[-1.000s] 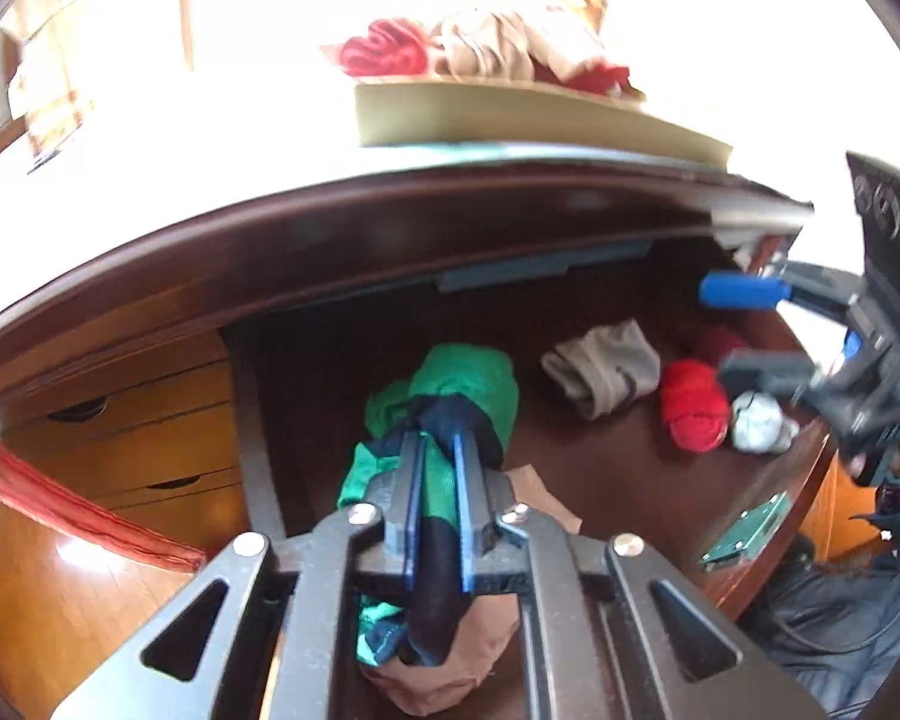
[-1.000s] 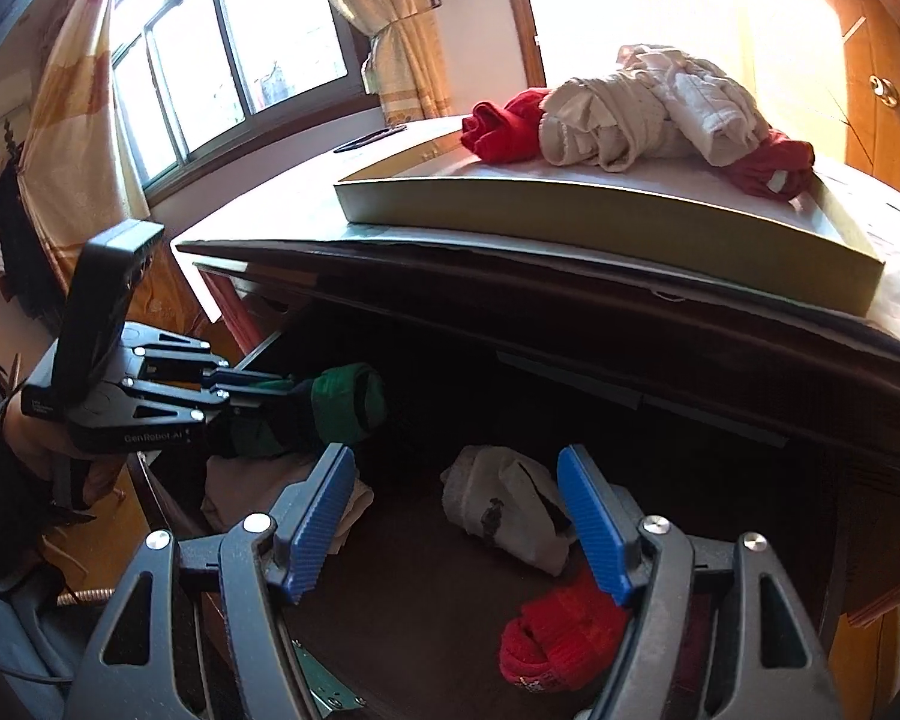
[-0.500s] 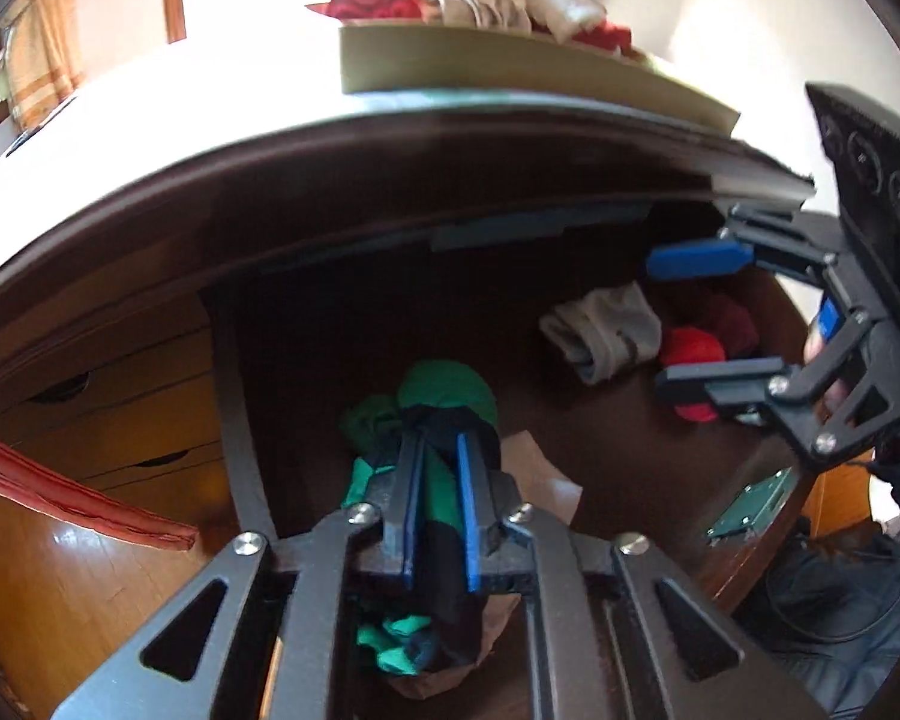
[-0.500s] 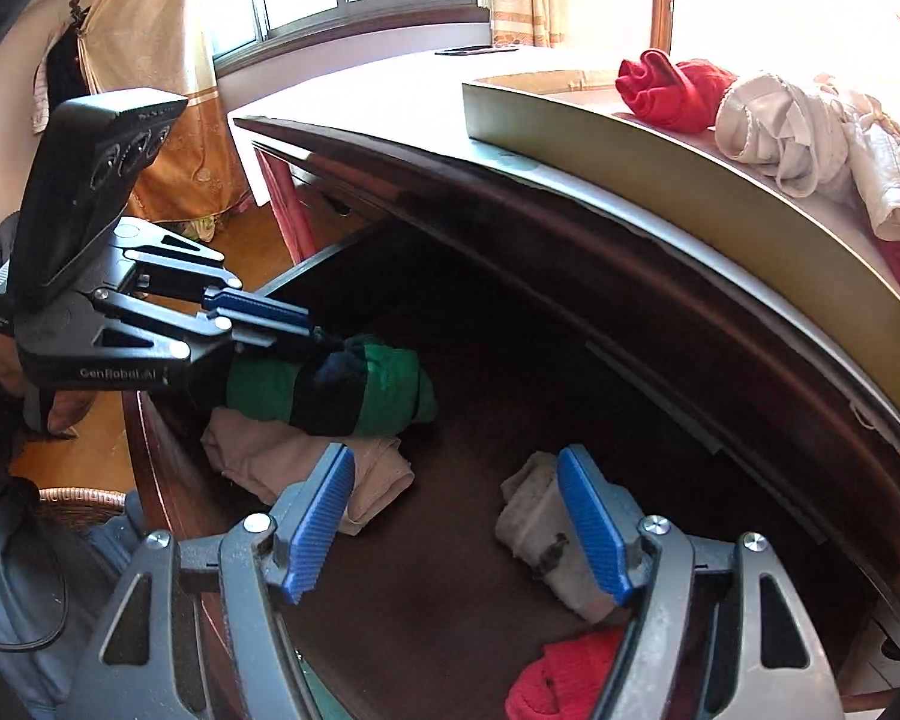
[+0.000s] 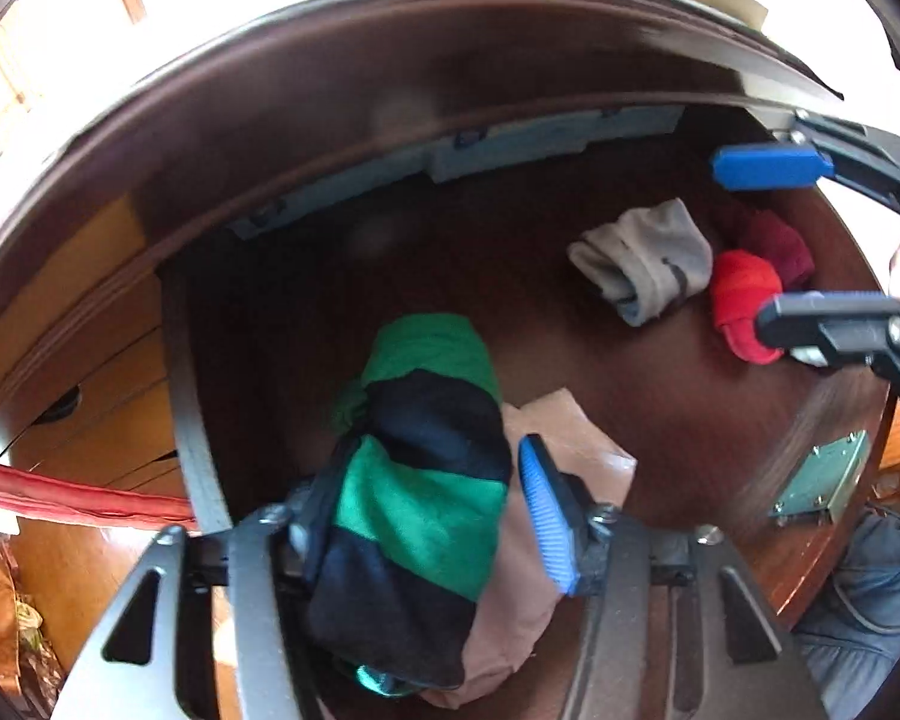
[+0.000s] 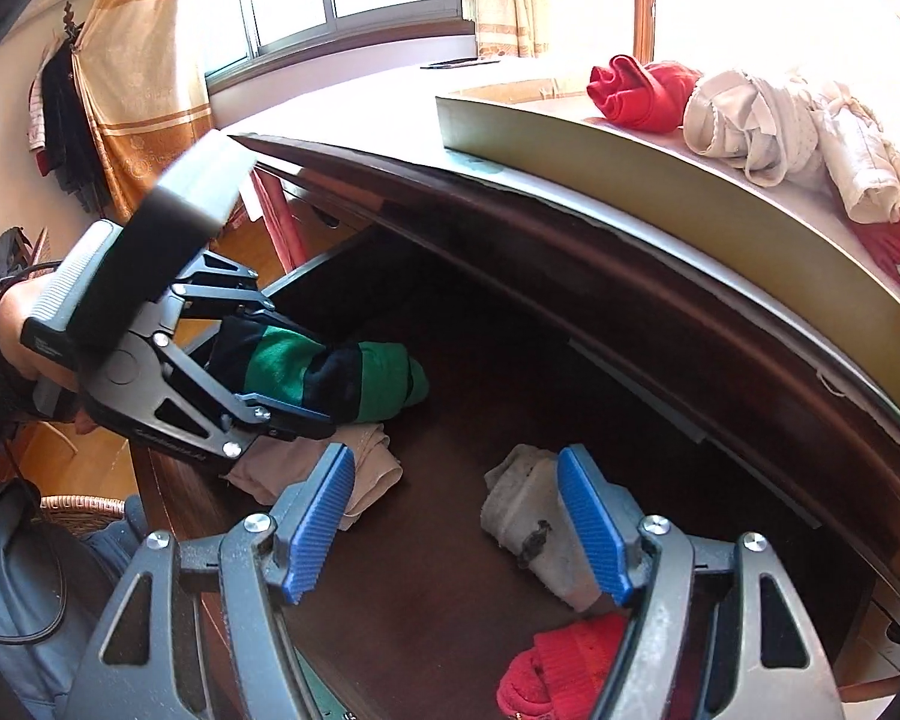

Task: Take underwear out of drawer
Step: 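Lift the green sock with the left tool while the right tool grasps pink underwear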

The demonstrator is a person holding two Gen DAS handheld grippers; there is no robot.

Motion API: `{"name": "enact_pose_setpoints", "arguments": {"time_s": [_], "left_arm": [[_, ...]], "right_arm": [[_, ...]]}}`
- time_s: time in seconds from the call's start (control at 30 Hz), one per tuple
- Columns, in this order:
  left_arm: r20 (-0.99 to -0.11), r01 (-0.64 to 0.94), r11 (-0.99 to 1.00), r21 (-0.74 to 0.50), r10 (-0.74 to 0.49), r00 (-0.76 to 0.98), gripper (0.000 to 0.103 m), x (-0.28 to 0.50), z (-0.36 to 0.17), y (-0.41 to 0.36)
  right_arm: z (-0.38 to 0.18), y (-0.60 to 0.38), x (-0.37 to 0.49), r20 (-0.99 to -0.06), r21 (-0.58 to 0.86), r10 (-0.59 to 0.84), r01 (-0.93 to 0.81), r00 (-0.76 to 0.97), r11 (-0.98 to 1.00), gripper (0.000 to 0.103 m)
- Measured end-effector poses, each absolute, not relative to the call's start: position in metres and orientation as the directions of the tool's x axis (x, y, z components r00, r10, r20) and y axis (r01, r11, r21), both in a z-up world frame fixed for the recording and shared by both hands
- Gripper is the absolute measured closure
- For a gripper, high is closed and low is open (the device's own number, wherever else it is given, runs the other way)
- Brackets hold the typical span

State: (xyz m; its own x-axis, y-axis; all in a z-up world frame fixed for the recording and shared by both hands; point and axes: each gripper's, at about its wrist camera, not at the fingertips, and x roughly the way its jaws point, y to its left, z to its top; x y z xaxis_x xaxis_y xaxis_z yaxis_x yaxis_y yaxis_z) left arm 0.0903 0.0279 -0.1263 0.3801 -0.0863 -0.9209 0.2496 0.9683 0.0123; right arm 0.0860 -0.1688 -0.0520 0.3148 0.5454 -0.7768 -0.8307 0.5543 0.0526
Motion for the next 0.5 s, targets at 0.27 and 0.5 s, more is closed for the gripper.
{"name": "enact_pose_setpoints", "arguments": {"time_s": [0.27,0.5], "left_arm": [[-0.874,0.203,0.979,-0.007,-0.105,0.475,0.089,0.067,-0.11,0.043],[-0.78,0.106,0.988,-0.114,-0.155,0.607,0.089,0.035,-0.069,0.075]], "right_arm": [[-0.051,-0.16,0.086,-0.793,0.039,0.534,-0.851,0.292,0.524,0.031],[-0.058,-0.13,0.083,-0.83,-0.001,0.5,-0.898,0.246,0.441,0.031]]}}
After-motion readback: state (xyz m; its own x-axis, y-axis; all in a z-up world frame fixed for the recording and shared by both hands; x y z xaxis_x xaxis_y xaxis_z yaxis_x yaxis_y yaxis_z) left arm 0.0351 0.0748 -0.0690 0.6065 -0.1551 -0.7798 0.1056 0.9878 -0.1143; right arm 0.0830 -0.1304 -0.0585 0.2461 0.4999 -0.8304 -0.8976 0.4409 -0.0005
